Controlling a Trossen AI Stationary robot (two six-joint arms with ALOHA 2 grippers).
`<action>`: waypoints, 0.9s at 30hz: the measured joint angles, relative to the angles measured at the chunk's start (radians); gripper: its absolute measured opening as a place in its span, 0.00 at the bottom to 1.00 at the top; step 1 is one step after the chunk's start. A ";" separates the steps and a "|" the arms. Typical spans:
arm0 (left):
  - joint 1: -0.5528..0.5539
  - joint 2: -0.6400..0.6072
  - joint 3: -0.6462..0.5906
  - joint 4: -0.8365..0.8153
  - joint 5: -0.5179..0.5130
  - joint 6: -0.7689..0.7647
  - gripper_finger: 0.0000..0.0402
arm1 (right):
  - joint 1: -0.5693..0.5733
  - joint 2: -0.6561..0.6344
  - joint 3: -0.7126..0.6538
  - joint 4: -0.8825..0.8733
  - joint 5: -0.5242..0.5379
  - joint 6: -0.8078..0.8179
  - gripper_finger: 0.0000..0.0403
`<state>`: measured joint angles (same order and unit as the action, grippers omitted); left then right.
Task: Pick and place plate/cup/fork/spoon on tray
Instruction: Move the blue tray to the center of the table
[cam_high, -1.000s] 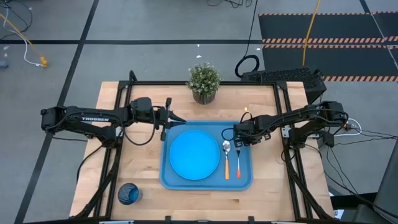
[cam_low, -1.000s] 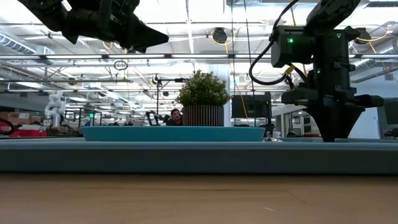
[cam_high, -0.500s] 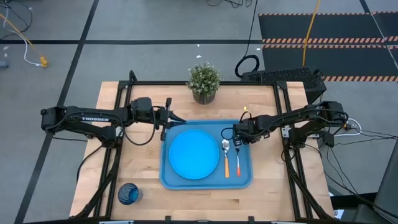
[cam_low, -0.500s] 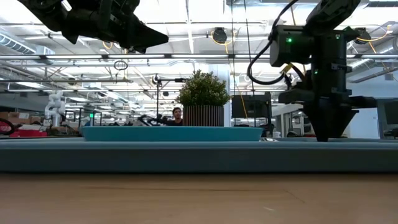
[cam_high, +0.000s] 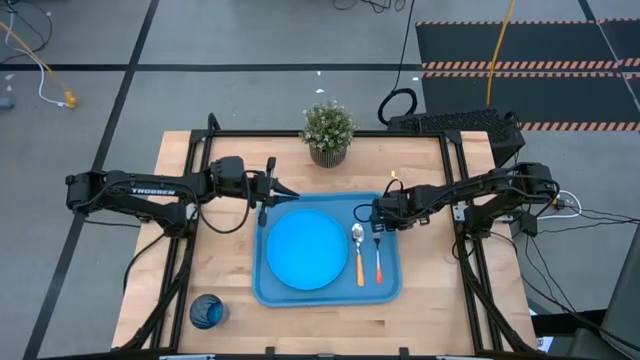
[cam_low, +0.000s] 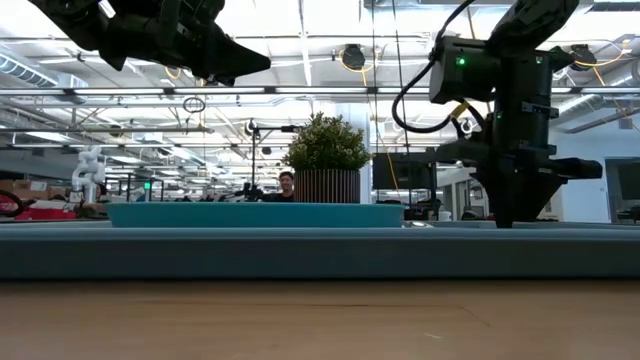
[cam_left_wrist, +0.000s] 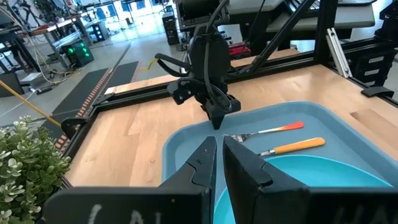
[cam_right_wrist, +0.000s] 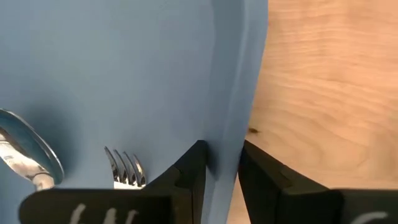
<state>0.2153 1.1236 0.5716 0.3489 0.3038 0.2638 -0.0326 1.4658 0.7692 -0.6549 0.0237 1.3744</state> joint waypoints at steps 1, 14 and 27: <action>0.000 0.000 0.000 0.000 0.000 0.000 0.08 | 0.000 0.000 0.000 0.006 -0.001 0.004 0.18; 0.000 0.000 0.000 -0.008 0.000 -0.007 0.08 | 0.002 0.000 0.000 0.010 -0.055 0.112 0.18; -0.002 0.000 0.000 -0.006 0.000 -0.010 0.08 | 0.001 -0.006 -0.048 0.041 -0.059 0.133 0.17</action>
<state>0.2138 1.1236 0.5713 0.3424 0.3038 0.2539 -0.0315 1.4597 0.7214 -0.6135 -0.0353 1.5074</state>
